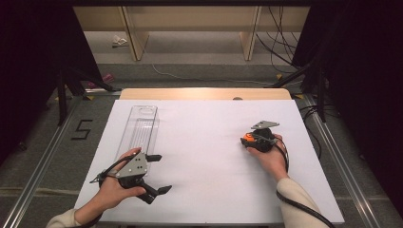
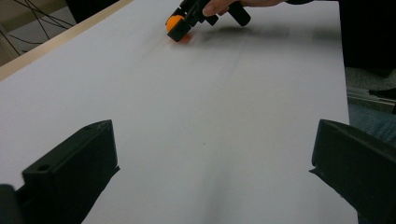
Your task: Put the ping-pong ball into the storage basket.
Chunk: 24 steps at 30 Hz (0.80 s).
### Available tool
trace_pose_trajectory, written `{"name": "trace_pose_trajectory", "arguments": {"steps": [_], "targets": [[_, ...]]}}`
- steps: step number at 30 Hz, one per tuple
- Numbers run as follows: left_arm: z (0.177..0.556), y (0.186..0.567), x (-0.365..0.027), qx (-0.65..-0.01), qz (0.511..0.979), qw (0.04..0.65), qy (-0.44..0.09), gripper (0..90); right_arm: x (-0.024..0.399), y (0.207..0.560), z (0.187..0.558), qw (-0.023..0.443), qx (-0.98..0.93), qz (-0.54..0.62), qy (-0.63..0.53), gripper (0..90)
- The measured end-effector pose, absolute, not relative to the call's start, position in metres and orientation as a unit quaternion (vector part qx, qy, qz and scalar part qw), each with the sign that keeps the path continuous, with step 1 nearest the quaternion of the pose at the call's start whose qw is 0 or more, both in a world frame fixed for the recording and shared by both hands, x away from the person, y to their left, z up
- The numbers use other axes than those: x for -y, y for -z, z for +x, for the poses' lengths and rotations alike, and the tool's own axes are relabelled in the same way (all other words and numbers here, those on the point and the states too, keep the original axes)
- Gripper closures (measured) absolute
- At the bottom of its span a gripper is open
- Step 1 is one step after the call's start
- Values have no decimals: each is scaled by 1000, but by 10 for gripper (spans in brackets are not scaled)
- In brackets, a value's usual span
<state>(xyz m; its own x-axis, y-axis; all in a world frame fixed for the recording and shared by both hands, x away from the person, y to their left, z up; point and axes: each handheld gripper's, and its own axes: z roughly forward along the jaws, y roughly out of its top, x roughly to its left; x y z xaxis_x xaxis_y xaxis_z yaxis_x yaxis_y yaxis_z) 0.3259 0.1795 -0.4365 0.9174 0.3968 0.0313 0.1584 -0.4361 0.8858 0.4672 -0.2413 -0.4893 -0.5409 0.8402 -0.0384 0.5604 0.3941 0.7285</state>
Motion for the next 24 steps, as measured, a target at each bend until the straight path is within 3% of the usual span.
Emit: {"name": "trace_pose_trajectory", "arguments": {"steps": [24], "targets": [[326,436,-180,-167,839,505,-118,0,238,472,460,216,-797,425,-371,515]]}}
